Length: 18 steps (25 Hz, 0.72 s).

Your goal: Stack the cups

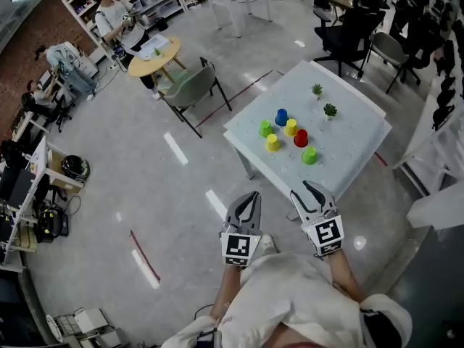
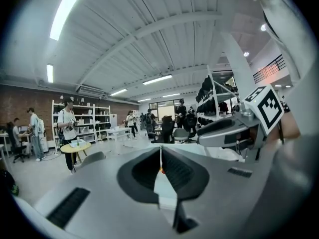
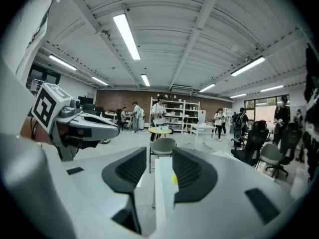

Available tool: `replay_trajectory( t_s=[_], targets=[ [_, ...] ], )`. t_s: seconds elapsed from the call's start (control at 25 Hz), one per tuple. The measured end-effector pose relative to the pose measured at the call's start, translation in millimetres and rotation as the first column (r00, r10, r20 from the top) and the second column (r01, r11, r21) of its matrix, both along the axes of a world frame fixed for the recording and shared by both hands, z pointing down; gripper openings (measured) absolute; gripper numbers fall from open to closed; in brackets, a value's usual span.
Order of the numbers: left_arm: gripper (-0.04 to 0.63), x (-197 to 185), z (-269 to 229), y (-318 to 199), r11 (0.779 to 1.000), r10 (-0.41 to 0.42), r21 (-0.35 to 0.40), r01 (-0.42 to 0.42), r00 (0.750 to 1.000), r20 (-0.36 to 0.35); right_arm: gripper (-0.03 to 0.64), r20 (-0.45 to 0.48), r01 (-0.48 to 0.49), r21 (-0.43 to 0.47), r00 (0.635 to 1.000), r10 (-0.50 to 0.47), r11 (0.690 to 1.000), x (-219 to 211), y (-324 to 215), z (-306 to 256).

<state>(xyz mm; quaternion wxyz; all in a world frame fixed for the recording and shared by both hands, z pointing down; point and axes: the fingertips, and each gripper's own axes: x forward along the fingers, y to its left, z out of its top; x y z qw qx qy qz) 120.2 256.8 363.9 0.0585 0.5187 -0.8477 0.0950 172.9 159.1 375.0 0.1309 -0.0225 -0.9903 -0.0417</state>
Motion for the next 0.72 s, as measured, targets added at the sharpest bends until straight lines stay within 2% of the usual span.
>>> replay_trajectory(
  t_s=[0.32,0.72],
  targets=[
    [0.021,-45,4,9,1.0,0.031,0.004,-0.031,0.999,-0.01,0.16,-0.016,-0.031,0.015,0.999,0.031,0.999,-43,10,3],
    [0.02,-75,9,9,0.997,0.074,0.023,-0.073,0.997,-0.014,0.16,-0.039,-0.078,0.027,0.996,0.079,0.997,-66,12,12]
  ],
)
